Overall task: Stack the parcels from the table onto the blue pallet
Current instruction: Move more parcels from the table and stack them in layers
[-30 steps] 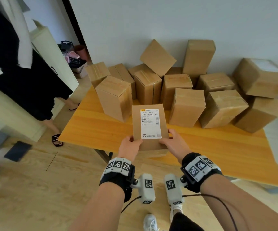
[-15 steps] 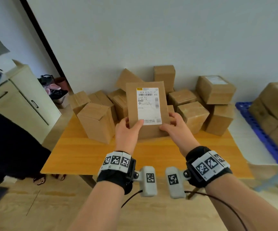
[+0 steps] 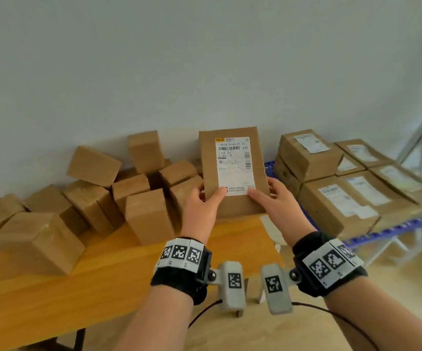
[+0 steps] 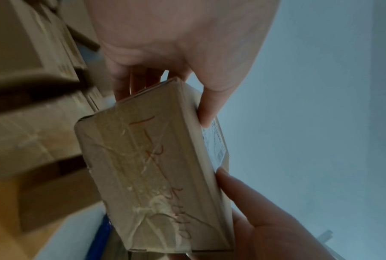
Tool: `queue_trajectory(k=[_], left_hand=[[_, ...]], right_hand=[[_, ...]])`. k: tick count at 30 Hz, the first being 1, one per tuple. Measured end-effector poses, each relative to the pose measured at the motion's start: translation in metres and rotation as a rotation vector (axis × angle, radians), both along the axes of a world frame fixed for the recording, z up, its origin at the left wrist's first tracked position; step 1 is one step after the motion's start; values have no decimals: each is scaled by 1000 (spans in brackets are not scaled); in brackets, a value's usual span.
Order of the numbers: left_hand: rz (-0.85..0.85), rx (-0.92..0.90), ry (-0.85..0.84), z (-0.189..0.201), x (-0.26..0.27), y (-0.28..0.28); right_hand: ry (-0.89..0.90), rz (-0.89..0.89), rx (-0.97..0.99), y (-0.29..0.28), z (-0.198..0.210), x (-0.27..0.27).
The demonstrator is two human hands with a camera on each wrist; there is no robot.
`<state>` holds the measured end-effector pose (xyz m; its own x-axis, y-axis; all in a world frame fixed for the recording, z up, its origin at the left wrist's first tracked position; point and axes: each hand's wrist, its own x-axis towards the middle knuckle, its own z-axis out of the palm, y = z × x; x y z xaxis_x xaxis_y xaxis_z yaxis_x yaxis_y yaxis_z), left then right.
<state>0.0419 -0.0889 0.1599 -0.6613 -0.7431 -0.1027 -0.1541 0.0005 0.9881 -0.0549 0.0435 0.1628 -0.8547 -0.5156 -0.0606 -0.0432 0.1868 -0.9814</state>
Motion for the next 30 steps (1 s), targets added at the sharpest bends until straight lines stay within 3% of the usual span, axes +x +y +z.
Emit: queue_trajectory(k=[15,21,30], left_hand=[[-235,-21,-14,2,-185,183],[-296,-143,-28,0,-253,195],[-345,-146,-32,-1,-355,183]], right_hand=[[13,-258,-14,188,-2,-171],[29,-330,-58,211,0,-229],[43,-410,-46,208,5,-323]])
